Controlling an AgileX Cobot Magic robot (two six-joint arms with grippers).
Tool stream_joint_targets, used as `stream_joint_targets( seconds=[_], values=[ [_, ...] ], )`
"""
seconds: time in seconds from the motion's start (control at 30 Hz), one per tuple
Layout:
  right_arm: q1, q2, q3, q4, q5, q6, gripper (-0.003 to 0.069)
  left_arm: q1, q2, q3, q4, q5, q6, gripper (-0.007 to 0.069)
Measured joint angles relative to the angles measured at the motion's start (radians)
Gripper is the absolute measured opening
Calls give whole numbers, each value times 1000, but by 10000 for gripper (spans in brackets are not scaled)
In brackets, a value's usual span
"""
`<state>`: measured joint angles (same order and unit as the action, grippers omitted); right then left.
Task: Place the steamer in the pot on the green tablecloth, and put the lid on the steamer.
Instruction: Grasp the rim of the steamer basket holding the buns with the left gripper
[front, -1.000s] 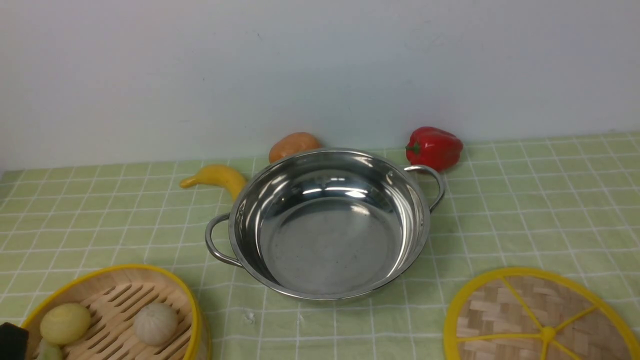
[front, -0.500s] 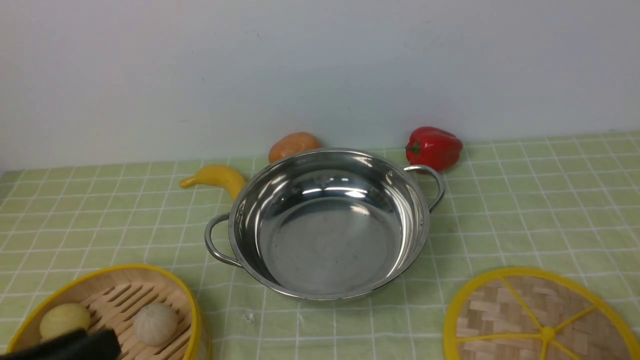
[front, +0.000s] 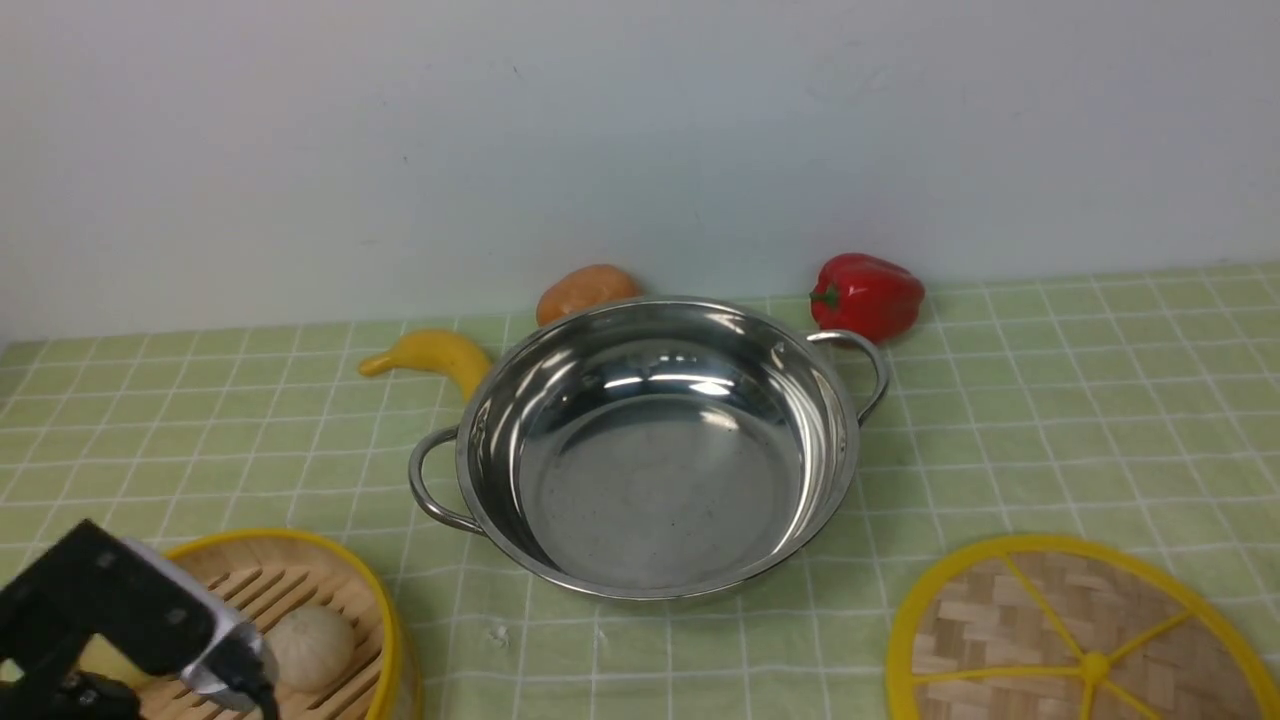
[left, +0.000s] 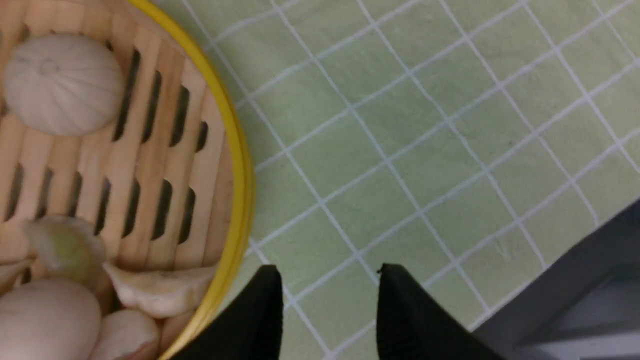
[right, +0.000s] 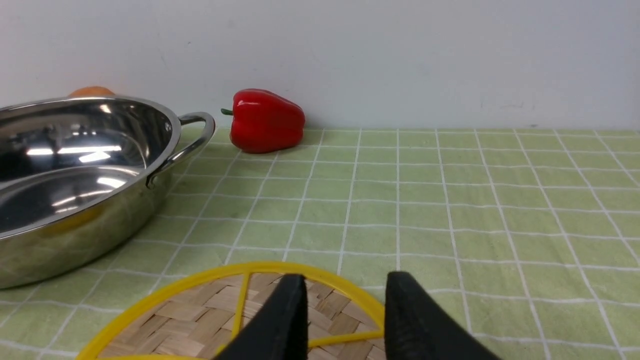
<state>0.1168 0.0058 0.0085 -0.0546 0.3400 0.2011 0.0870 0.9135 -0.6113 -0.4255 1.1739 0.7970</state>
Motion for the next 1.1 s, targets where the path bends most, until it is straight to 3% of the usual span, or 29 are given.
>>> stream_joint_targets(
  seconds=[0.1, 0.23, 0.37, 0.83, 0.9, 0.97, 1.0, 1.03, 1.07, 1.1],
  values=[
    [0, 0, 0, 0, 0, 0, 240, -100, 110, 0, 84, -21, -36, 316],
    [0, 0, 0, 0, 0, 0, 240, -239, 222, 0, 233, -84, -181, 377],
    [0, 0, 0, 0, 0, 0, 240, -312, 292, 0, 314, -203, -302, 398],
    [0, 0, 0, 0, 0, 1, 240, -333, 536, -1, 326, -423, -347, 395],
    [0, 0, 0, 0, 0, 1, 240, -333, 576, -2, 315, -416, -347, 327],
    [0, 0, 0, 0, 0, 1, 240, -333, 580, -5, 317, -411, -348, 202],
    [0, 0, 0, 0, 0, 1, 240, -333, 580, -6, 317, -410, -348, 188],
    [0, 0, 0, 0, 0, 1, 240, -336, 580, -8, 312, -393, -349, 83],
    [0, 0, 0, 0, 0, 1, 240, -337, 581, -14, 315, -380, -348, 31],
    [0, 0, 0, 0, 0, 1, 240, -337, 582, -19, 325, -366, -347, 23]
  ],
)
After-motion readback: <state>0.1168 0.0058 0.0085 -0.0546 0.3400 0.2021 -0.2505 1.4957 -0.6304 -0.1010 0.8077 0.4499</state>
